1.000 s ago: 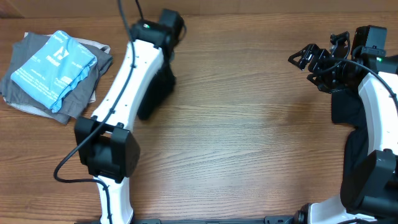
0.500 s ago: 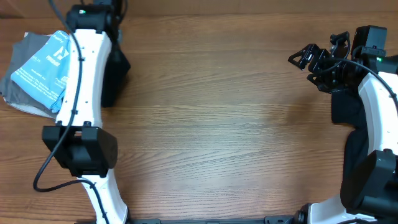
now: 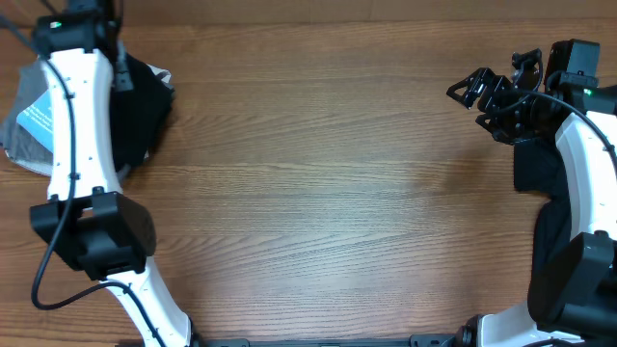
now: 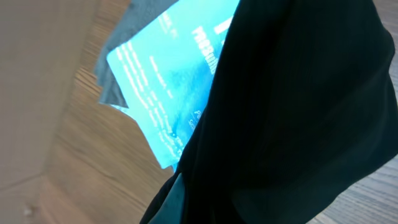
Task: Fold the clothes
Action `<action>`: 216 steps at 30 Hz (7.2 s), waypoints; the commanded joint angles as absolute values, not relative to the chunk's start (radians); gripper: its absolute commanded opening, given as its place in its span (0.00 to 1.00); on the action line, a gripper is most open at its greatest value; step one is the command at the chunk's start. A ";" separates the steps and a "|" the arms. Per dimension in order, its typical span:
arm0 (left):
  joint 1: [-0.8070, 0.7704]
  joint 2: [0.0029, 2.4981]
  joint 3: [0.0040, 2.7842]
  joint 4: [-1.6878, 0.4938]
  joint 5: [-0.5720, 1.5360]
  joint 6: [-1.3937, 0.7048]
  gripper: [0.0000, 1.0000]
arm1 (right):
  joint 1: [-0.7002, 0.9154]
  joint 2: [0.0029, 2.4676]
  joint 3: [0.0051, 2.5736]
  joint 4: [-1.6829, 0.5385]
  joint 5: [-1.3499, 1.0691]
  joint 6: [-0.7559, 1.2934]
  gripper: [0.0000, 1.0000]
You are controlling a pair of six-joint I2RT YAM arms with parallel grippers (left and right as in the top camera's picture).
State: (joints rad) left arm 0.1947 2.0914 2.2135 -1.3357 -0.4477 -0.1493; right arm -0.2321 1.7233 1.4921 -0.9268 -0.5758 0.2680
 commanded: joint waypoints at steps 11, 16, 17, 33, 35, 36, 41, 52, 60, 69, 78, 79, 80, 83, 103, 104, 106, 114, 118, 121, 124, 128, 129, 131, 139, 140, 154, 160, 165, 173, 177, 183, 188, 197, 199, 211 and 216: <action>0.419 2.048 2.255 -1.190 -0.200 -0.039 0.04 | -0.231 1.717 1.498 -0.922 -0.577 0.261 1.00; 0.433 2.075 2.254 -1.137 -0.166 -0.036 0.04 | -0.231 1.717 1.498 -0.922 -0.577 0.262 1.00; 0.433 2.086 2.254 -1.131 -0.167 -0.031 0.04 | -0.231 1.717 1.498 -0.922 -0.577 0.261 1.00; 0.487 2.200 2.254 -1.124 -0.336 -0.096 0.80 | -0.231 1.717 1.498 -0.922 -0.577 0.261 1.00; 0.506 2.200 2.254 -1.125 -0.330 -0.131 1.00 | -0.231 1.717 1.498 -0.922 -0.577 0.261 1.00; 0.516 2.199 2.254 -1.124 -0.307 -0.139 1.00 | -0.231 1.717 1.498 -0.922 -0.577 0.261 1.00; 0.550 2.167 2.257 -1.126 -0.056 -0.139 0.55 | -0.231 1.717 1.498 -0.922 -0.577 0.261 1.00; 0.550 2.123 2.255 -1.225 0.430 -0.205 0.04 | -0.231 1.717 1.498 -0.922 -0.577 0.261 1.00; 0.548 2.149 2.161 -1.304 0.491 -0.133 0.04 | -0.231 1.717 1.498 -0.922 -0.577 0.261 1.00; 0.549 2.149 1.863 -1.196 0.488 -0.109 0.05 | -0.231 1.717 1.498 -0.922 -0.577 0.261 1.00; 0.573 2.145 1.747 -1.068 0.529 -0.113 0.04 | -0.231 1.717 1.498 -0.922 -0.577 0.262 1.00; 0.578 2.144 1.766 -1.078 0.573 -0.113 0.04 | -0.231 1.717 1.498 -0.922 -0.577 0.261 1.00; 0.583 2.143 1.794 -1.097 0.616 -0.118 0.04 | -0.231 1.717 1.498 -0.922 -0.577 0.261 1.00; 0.588 2.143 1.900 -1.168 0.698 -0.134 0.08 | -0.231 1.717 1.498 -0.922 -0.577 0.261 1.00; 0.350 1.988 2.259 -1.536 0.437 -0.007 1.00 | -0.231 1.717 1.498 -0.922 -0.577 0.261 1.00; 0.327 1.989 2.259 -1.542 0.405 -0.007 1.00 | -0.231 1.717 1.498 -0.922 -0.577 0.261 1.00; 0.287 1.991 2.258 -1.549 0.376 -0.007 1.00 | -0.231 1.717 1.498 -0.922 -0.577 0.261 1.00; 0.185 1.991 2.258 -1.540 0.374 -0.007 1.00 | -0.231 1.717 1.498 -0.922 -0.577 0.261 1.00; 0.180 1.991 2.258 -1.540 0.374 -0.007 1.00 | -0.231 1.717 1.498 -0.922 -0.577 0.261 1.00; 0.181 1.991 2.258 -1.540 0.373 -0.007 1.00 | -0.231 1.717 1.498 -0.922 -0.577 0.261 1.00; 0.181 1.991 2.258 -1.540 0.373 -0.007 1.00 | -0.231 1.717 1.498 -0.922 -0.577 0.261 1.00; 0.181 1.991 2.258 -1.540 0.373 -0.007 1.00 | -0.231 1.717 1.498 -0.922 -0.577 0.261 1.00; 0.181 1.991 2.258 -1.540 0.373 -0.007 1.00 | -0.231 1.717 1.498 -0.922 -0.577 0.261 1.00; 0.181 1.991 2.258 -1.540 0.373 -0.007 1.00 | -0.231 1.717 1.498 -0.922 -0.577 0.261 1.00; 0.181 1.991 2.258 -1.540 0.373 -0.007 1.00 | -0.231 1.717 1.498 -0.922 -0.577 0.261 1.00; 0.181 1.991 2.258 -1.540 0.373 -0.007 1.00 | -0.231 1.717 1.498 -0.922 -0.577 0.261 1.00; 0.181 1.991 2.258 -1.540 0.373 -0.007 1.00 | -0.230 1.719 1.498 -0.922 -0.577 0.261 1.00; 0.181 1.991 2.258 -1.540 0.373 -0.007 1.00 | -0.186 1.645 1.498 -0.922 -0.577 0.261 1.00; 0.181 1.991 2.258 -1.540 0.373 -0.007 1.00 | -0.095 1.470 1.498 -0.922 -0.577 0.261 1.00; 0.181 1.991 2.258 -1.540 0.373 -0.007 1.00 | 0.072 1.180 1.498 -0.923 -0.577 0.261 1.00; 0.181 1.991 2.258 -1.540 0.373 -0.007 1.00 | 0.133 1.042 1.498 -0.923 -0.577 0.261 1.00; 0.181 1.991 2.258 -1.540 0.373 -0.007 1.00 | 0.153 0.826 1.498 -0.924 -0.576 0.260 1.00; 0.181 1.991 2.258 -1.540 0.373 -0.007 1.00 | 0.153 0.635 1.488 -1.011 -0.469 0.257 1.00; 0.181 1.991 2.258 -1.540 0.373 -0.007 1.00 | 0.149 0.304 1.329 -1.087 -0.376 0.257 1.00; 0.181 1.991 2.258 -1.540 0.373 -0.007 1.00 | 0.146 0.247 1.279 -1.086 -0.336 0.257 1.00; 0.181 1.991 2.258 -1.540 0.373 -0.007 1.00 | 0.118 0.021 0.902 -0.943 -0.192 0.257 1.00; 0.181 1.991 2.258 -1.540 0.373 -0.007 1.00 | 0.118 0.004 0.764 -0.826 -0.164 0.248 1.00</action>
State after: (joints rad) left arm 0.1810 2.0109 2.2410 -1.5414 0.3798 -0.0216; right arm 0.1238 0.0143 0.8276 -0.8703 -0.2073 0.2604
